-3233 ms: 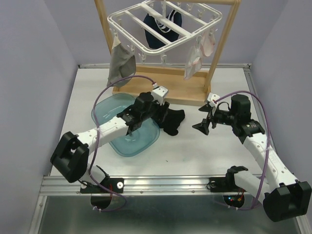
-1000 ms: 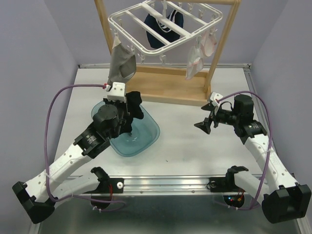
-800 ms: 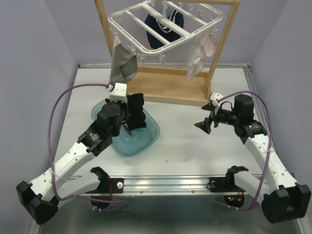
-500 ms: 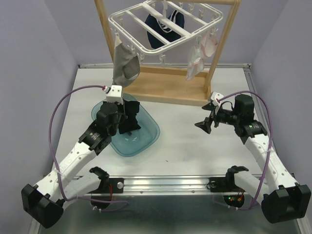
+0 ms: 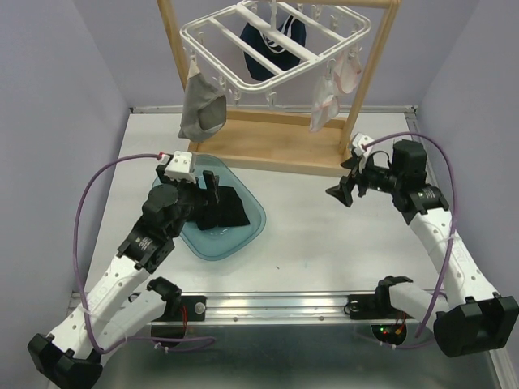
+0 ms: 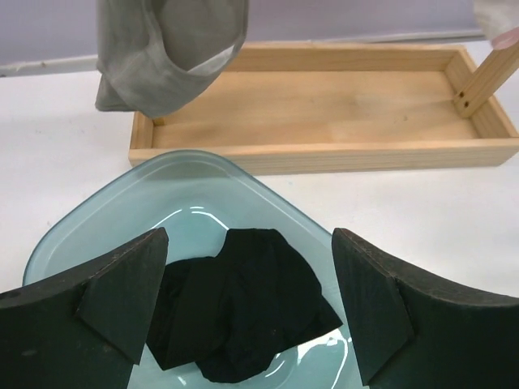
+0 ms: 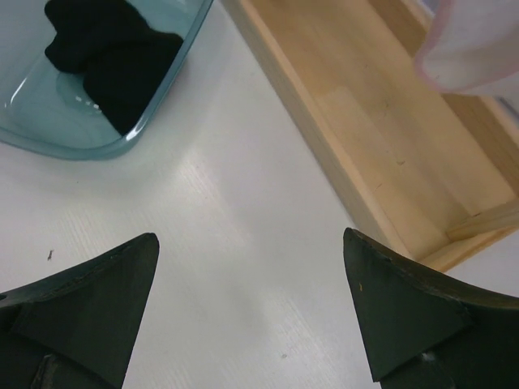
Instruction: Remove the underwear clipped to the hanger
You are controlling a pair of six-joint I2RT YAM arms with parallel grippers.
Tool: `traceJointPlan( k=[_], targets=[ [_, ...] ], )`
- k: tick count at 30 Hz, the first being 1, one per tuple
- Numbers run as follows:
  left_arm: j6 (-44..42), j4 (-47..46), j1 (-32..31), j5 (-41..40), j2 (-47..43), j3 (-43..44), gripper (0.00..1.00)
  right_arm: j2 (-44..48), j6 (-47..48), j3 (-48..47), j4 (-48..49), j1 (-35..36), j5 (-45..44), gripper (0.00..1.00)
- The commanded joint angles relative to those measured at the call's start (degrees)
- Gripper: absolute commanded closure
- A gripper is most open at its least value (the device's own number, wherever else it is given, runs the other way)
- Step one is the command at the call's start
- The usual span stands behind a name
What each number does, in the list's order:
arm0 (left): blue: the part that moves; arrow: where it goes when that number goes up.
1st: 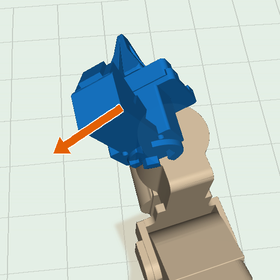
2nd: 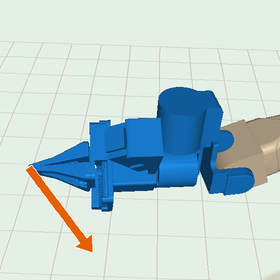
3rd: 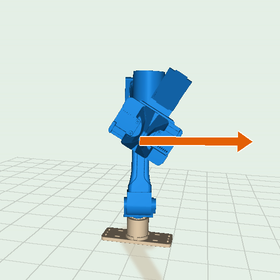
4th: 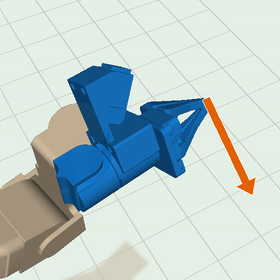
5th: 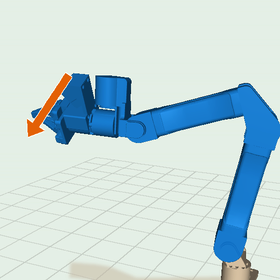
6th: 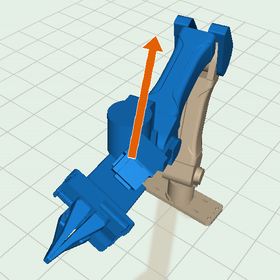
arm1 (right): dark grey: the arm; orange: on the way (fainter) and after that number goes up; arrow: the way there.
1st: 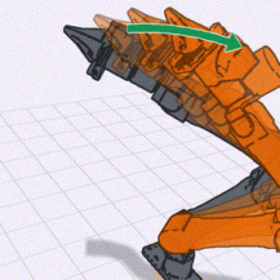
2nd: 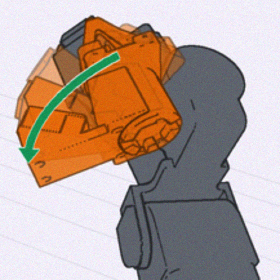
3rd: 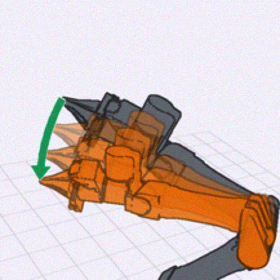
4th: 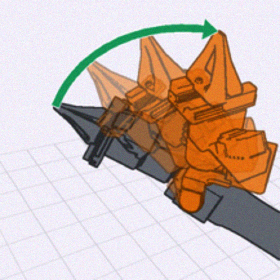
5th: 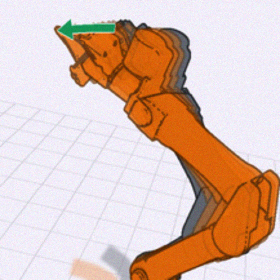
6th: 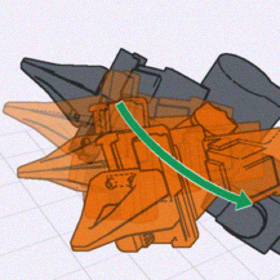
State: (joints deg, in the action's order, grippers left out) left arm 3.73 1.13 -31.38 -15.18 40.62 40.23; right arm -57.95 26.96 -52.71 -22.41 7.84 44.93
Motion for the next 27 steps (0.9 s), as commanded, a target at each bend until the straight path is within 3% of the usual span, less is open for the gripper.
traceJointPlan(
  k=[1, 7, 14, 17, 22, 27],
  targets=[
    [-1.8, -4.4, 0.3, 3.9, -2.8, -2.5, 0.07, -2.3, -5.6, -14.5, 0.4, -0.5, -3.5, 0.0],
    [-2.6, -4.6, 0.4, 5.9, -4.7, -3.5, 0.07, -9.5, -10.8, -31.5, 0.6, -0.5, -0.6, 0.0],
    [-3.5, -4.8, 0.6, 7.4, -5.1, -3.8, 0.07, -17.4, -8.8, -42.6, 1.1, -0.5, -2.7, 0.0],
    [-3.4, -4.8, 0.8, 7.6, -5.5, -3.8, 0.07, -19.6, -12.0, -44.1, 4.0, -0.5, -6.2, 0.0],
    [-3.5, -5.0, 1.1, 8.4, -6.3, -4.1, 0.07, -23.5, -15.1, -47.5, 5.2, -0.5, -4.4, 0.0],
    [-3.5, -5.0, 1.2, 8.4, -6.4, -4.1, 0.07, -25.3, -7.9, -45.8, 5.5, -0.5, -0.3, 0.0]
  ],
)
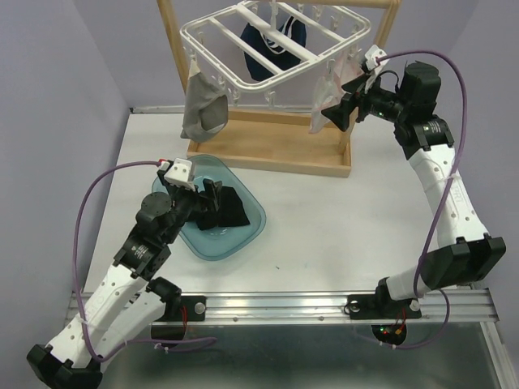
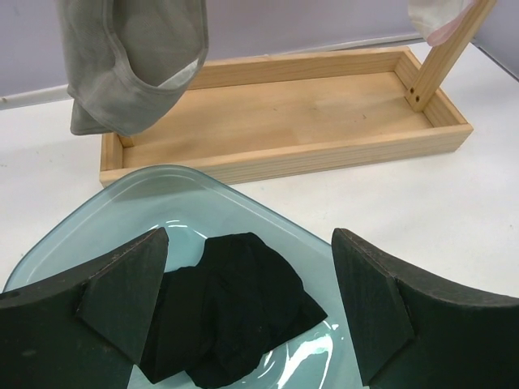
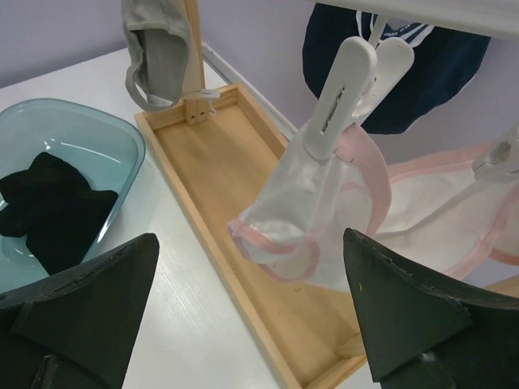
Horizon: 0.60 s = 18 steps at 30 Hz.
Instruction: Remove the underwear clipped to the hanger
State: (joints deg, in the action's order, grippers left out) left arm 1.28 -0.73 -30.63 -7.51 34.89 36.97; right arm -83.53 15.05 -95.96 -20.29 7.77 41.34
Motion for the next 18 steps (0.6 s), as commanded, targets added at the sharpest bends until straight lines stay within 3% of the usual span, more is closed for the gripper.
traceJointPlan(
  k=[1, 8, 18],
  targets=[
    [-1.0, -3.1, 0.5, 0.7, -0.7, -0.8, 0.07, 0.3, 4.8, -2.4, 3.4, -0.6, 3.6, 0.0],
    [-1.0, -3.1, 1.2, 1.0, -1.1, -0.9, 0.07, -1.2, 13.5, -3.4, 4.3, -1.3, 5.7, 0.0],
    [-2.8, -3.3, 1.6, 1.4, -1.4, -1.1, 0.07, -8.1, 9.1, -10.5, 11.0, -2.4, 11.5, 0.0]
  ],
)
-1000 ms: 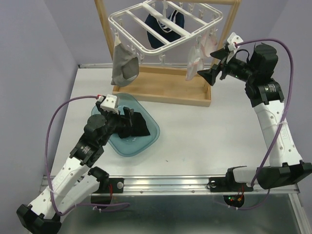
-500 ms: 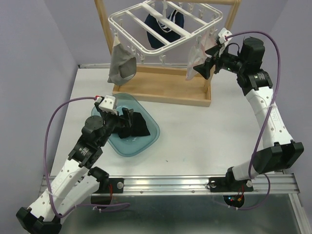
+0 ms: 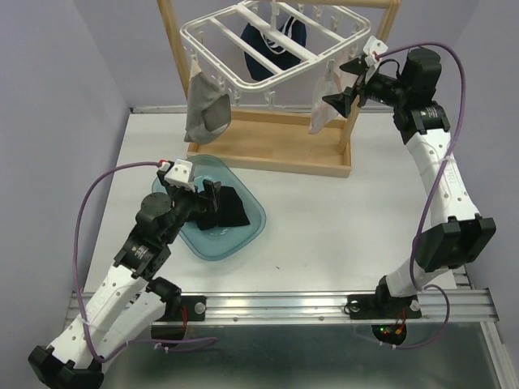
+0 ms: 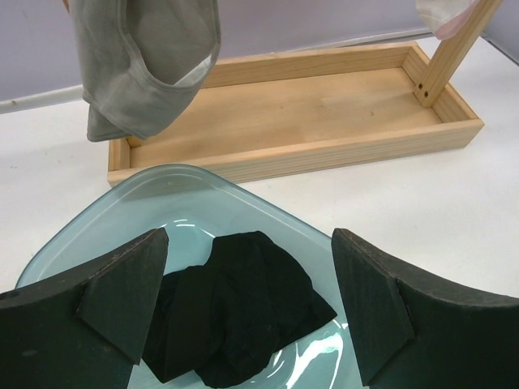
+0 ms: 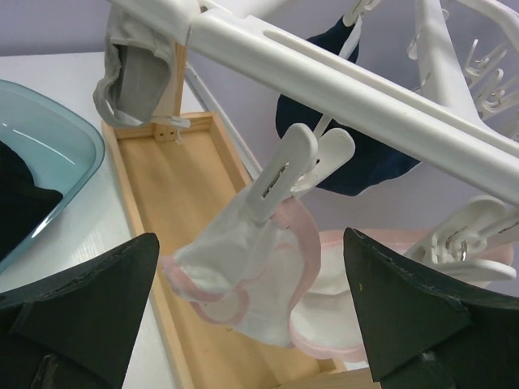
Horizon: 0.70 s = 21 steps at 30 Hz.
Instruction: Remove the underwear clipped to the hanger
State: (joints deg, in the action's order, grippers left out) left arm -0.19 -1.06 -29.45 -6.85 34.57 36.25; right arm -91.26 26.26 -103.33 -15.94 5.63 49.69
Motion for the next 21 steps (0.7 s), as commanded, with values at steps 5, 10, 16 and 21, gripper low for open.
traceJointPlan(
  k=[5, 10, 16, 21],
  targets=[
    [-1.5, -3.1, 0.8, 0.7, -0.9, -0.4, 0.07, -1.7, -6.5, -3.7, 12.4, -0.3, 5.2, 0.0],
    [-1.5, -3.1, 1.3, 1.0, -1.0, -0.4, 0.07, -2.9, -12.6, -3.8, 18.9, -0.4, 4.7, 0.0],
    [-1.5, -3.3, 1.9, 1.8, -0.7, -0.4, 0.07, -3.6, -19.0, -3.0, 24.6, -0.4, 4.8, 0.01],
    [-1.5, -3.4, 2.2, 2.0, -0.6, -0.5, 0.07, -4.4, -23.3, -2.7, 27.6, -0.4, 4.8, 0.03]
  ],
)
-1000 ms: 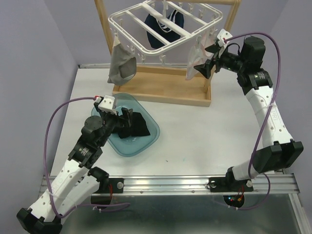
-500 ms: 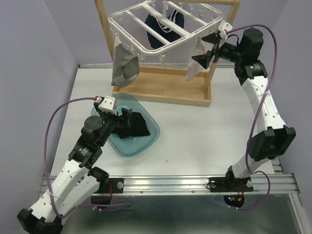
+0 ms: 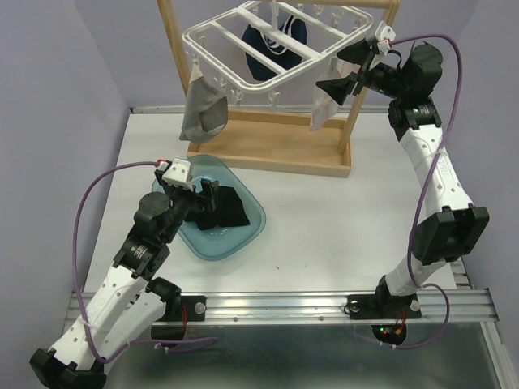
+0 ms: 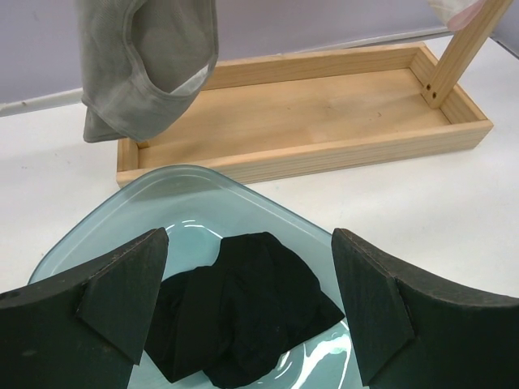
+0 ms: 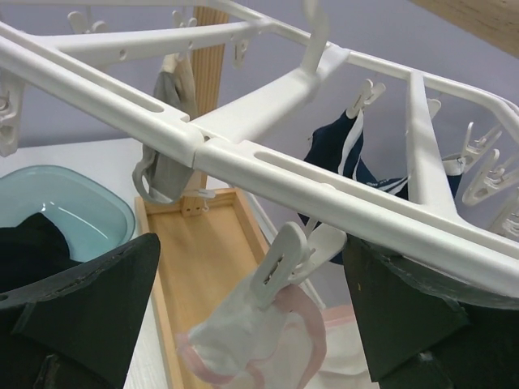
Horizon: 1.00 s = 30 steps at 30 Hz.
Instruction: Remove the underwear clipped to the hanger
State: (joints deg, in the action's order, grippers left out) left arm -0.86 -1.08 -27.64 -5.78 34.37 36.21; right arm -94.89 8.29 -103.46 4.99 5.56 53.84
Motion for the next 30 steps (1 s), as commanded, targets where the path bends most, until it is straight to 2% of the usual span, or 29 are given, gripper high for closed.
traceJointPlan(
  k=[1, 11, 16, 20, 23, 25, 26, 29, 30],
  targets=[
    [-0.8, -3.4, 0.4, 1.0, -0.5, -0.4, 0.07, -1.0, -5.8, -2.5, 7.6, -0.4, 0.8, 0.04],
    [-0.6, -3.4, 0.6, 1.3, -0.6, -0.5, 0.07, -2.1, -16.6, -0.5, 16.7, -0.8, 1.8, 0.11],
    [-0.7, -3.4, 0.7, 1.4, -0.5, -0.5, 0.07, -2.6, -18.6, -0.4, 17.9, -0.9, 2.4, 0.2],
    [-0.7, -3.4, 0.8, 1.4, -0.5, -0.5, 0.07, -2.9, -20.2, -0.3, 19.1, -1.1, 3.3, 0.33],
    [-0.7, -3.4, 0.8, 1.5, -0.7, -0.5, 0.07, -3.1, -20.9, 0.2, 19.6, -1.2, 3.8, 0.46],
    [-0.6, -3.5, 0.9, 1.5, -0.7, -0.5, 0.07, -3.2, -21.0, 0.4, 19.6, -1.3, 3.9, 0.57],
    [-0.6, -3.5, 0.9, 1.6, -0.6, -0.5, 0.07, -3.1, -21.1, 0.5, 19.6, -1.3, 3.7, 0.69],
    [-0.6, -3.4, 0.9, 1.7, -0.6, -0.5, 0.07, -2.8, -21.0, 0.8, 19.6, -1.3, 3.2, 0.87],
    [-0.5, -3.5, 0.9, 1.7, -0.6, -0.5, 0.07, -2.9, -21.0, 0.8, 19.6, -1.3, 3.1, 0.9]
  ],
)
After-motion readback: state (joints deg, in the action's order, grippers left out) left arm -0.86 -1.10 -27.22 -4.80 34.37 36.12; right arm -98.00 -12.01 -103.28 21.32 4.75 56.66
